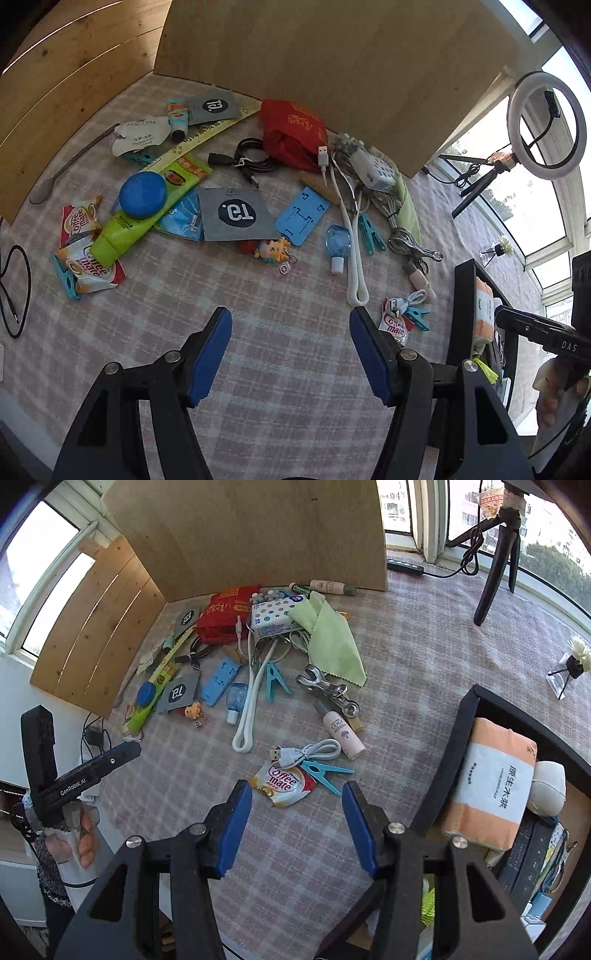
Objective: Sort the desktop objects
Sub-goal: 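Move both open grippers back over the cluttered table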
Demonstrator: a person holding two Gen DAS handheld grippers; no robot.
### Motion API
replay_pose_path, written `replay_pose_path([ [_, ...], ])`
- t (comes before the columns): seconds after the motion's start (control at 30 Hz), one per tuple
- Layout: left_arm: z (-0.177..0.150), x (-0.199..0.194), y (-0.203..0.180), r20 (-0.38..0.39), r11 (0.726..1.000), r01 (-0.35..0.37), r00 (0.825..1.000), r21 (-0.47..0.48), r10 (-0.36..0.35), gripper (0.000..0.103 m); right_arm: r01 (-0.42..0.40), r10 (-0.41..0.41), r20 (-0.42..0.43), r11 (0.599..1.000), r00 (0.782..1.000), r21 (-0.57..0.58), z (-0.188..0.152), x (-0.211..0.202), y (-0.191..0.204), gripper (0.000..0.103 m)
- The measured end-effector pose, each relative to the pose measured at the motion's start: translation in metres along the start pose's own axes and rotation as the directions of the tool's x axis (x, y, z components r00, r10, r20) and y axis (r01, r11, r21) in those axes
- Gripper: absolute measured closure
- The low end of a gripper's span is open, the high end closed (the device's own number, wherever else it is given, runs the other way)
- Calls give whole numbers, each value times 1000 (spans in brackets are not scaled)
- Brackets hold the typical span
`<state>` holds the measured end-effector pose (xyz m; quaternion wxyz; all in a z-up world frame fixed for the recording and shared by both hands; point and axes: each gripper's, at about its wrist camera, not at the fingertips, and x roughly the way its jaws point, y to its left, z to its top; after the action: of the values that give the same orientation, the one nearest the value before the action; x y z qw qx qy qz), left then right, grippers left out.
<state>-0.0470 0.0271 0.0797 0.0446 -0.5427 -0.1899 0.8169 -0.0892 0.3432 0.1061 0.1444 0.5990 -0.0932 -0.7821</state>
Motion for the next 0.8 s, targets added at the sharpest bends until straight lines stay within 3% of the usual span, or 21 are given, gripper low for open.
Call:
replay_pose_path([
  [0.17,34,12,21,-14,1000,-22,1000,1,22,40,-40,37,-65,998,997,-45,32,39,34,53],
  [0.4,88,43,26,-70,996,-51,996,70,56,38,-132,130,-159,991,979,-5,74,101,70,53],
  [0.6,110,81,20,-143,989,-58,987,139,78,38,-169,177,-253,984,951,53,79,151,79,53],
  [0.8,121,108,18,-190,984,-64,977,165,96,38,-127,143,-278,989,950,73,80,170,75,53],
])
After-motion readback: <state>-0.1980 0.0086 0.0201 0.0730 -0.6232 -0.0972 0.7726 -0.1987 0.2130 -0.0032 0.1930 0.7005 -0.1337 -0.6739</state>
